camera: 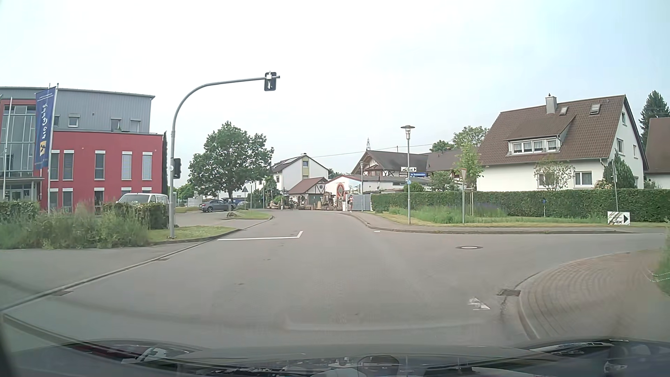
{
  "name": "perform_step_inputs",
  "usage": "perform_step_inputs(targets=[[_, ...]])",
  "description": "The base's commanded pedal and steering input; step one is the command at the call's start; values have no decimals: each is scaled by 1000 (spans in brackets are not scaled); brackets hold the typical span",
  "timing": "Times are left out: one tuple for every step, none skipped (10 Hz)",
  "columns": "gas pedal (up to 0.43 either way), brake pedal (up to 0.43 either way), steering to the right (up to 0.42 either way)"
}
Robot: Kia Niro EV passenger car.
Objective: Follow the waypoints while adhering to traffic rules and regulations
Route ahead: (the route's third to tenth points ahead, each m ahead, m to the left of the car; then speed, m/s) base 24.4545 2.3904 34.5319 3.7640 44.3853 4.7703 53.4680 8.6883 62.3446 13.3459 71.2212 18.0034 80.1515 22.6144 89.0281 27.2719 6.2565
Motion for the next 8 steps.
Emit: perform_step_inputs(targets=[[150, 0, -11], [150, 0, -11], [150, 0, -11], [150, 0, -11], [150, 0, -11], [150, 0, -11], [150, 0, -11], [150, 0, -11]])
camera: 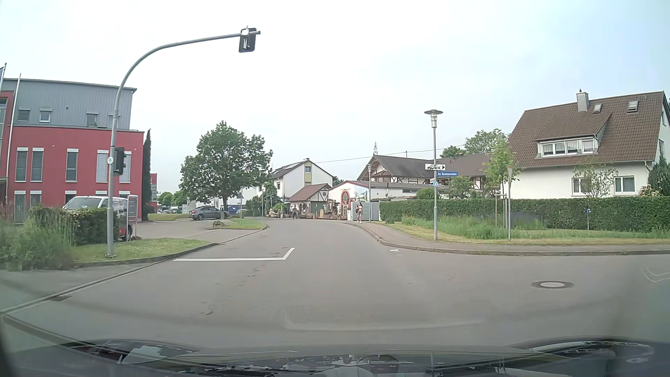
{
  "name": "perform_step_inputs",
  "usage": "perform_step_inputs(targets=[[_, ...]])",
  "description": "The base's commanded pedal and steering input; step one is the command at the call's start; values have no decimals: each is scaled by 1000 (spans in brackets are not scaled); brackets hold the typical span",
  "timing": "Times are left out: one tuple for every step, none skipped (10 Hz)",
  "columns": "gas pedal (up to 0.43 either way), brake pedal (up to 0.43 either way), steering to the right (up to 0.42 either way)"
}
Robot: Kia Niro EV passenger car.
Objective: Follow the waypoints while adhering to traffic rules and regulations
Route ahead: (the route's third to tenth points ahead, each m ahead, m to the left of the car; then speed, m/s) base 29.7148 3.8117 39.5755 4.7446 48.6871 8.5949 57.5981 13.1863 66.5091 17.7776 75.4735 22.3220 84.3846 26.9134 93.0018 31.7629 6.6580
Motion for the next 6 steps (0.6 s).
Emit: perform_step_inputs(targets=[[150, 0, -11], [150, 0, -12], [150, 0, -13], [150, 0, -15], [150, 0, -16], [150, 0, -17]])
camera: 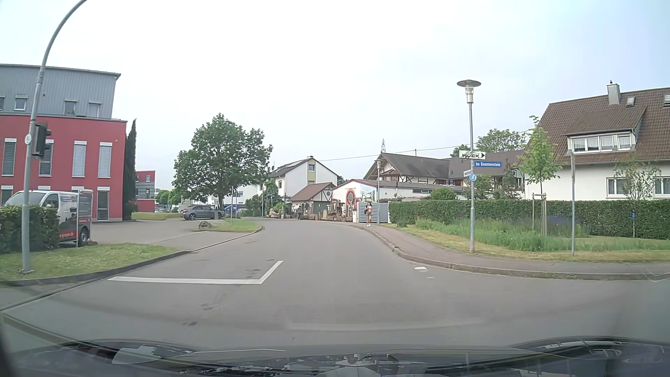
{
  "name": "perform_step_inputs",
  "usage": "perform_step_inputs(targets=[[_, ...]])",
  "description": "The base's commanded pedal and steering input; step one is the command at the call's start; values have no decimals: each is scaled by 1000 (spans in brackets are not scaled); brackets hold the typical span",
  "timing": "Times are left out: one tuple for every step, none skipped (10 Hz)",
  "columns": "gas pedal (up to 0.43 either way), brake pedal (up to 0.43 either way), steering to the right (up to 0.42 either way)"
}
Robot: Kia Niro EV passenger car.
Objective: Follow the waypoints while adhering to traffic rules and regulations
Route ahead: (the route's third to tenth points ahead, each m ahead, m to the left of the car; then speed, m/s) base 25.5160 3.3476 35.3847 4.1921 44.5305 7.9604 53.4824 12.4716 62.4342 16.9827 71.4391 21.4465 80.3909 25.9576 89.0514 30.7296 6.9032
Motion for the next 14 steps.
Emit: perform_step_inputs(targets=[[150, 0, -16], [150, 0, -15], [150, 0, -10], [150, 0, -7], [150, 0, -8], [150, 0, -7], [150, 0, -6], [150, 0, -3], [150, 0, -2], [150, 0, -2], [150, 0, -2], [150, 0, -2], [150, 0, -2], [150, 0, -2]])
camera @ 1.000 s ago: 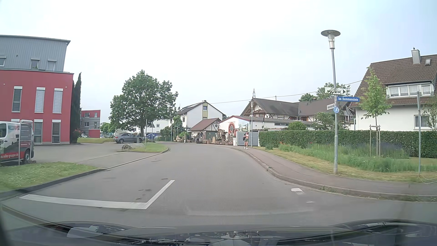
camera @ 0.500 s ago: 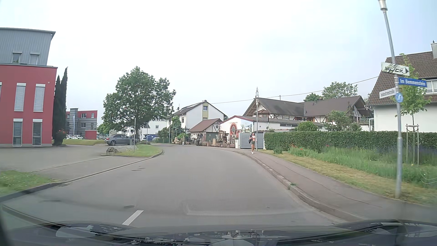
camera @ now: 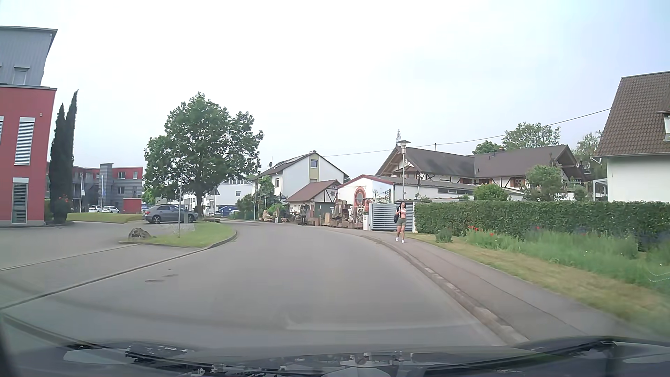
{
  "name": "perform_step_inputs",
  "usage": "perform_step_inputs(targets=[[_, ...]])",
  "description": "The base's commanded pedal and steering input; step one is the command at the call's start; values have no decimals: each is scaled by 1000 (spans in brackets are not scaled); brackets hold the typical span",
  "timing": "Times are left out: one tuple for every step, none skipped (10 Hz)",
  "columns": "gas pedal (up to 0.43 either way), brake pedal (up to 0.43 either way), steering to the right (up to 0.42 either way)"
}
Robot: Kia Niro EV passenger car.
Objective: Follow the waypoints while adhering to traffic rules and regulations
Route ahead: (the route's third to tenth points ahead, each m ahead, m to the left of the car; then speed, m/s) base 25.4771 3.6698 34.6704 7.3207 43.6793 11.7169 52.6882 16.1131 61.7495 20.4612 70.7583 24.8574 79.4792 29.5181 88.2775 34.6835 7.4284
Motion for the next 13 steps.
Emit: perform_step_inputs(targets=[[150, 0, -2], [138, 0, -2], [138, 0, -2], [138, 0, -2], [138, 0, -2], [138, 0, -2], [138, 0, -2], [138, 0, -3], [130, 0, -5], [130, 0, -5], [130, 0, -5], [130, 0, -7], [130, 0, -12]])
